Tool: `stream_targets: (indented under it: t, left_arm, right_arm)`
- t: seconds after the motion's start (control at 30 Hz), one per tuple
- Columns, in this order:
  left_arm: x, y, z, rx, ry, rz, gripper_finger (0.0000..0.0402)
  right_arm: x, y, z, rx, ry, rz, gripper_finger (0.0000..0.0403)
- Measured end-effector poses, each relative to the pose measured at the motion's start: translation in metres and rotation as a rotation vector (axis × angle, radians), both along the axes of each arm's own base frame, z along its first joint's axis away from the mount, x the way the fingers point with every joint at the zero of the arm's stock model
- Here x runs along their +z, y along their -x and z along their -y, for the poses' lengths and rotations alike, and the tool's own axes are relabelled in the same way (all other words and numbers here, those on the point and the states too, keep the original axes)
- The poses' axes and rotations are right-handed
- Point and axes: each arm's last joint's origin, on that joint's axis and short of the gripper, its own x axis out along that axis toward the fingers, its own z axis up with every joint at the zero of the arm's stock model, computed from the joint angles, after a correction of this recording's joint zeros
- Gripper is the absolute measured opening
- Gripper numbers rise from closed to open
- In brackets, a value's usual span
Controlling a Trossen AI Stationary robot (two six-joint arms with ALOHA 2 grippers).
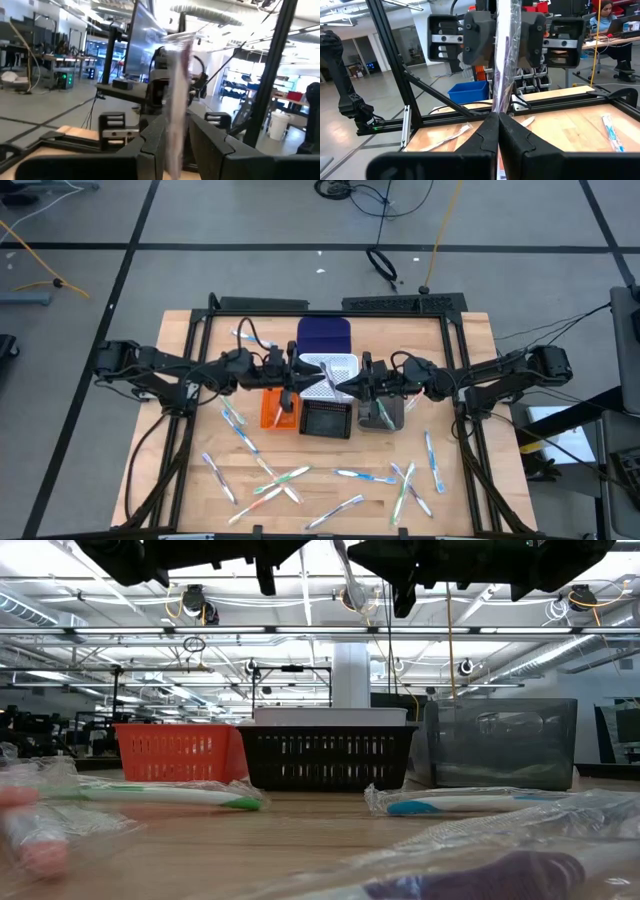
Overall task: Pick & Place Toothbrushes
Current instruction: Put the purple toothbrush into the white basket
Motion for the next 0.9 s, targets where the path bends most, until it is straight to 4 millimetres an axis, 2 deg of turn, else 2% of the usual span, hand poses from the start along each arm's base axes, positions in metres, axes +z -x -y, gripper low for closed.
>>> stream_targets:
  t: [0.27,0.57,0.67,0.9]
  left_arm:
    - [-0.0049,-0.0020,-0.0075,0.019,0.015,-0.032,0.0088]
    - [-0.0075,-0.0026,-0.0037,0.045,-0.009,-0.061,0.0095]
    - [-0.0067,-0.0025,-0.0033,0.041,-0.009,-0.052,0.0130]
    - [-0.0062,-0.0022,-0.0070,0.132,0.048,-0.045,0.0252]
  right_arm:
    - [0.0000,0.0000,-0.0018,0.006,0.000,0.000,0.0000]
    - [-0.0013,0.0000,-0.0017,0.006,0.000,-0.013,0.0000]
    - [-0.0009,0.0000,-0.0017,0.006,0.002,-0.009,0.0000]
    - [-0.0007,0.0000,-0.0017,0.006,0.003,-0.007,0.0000]
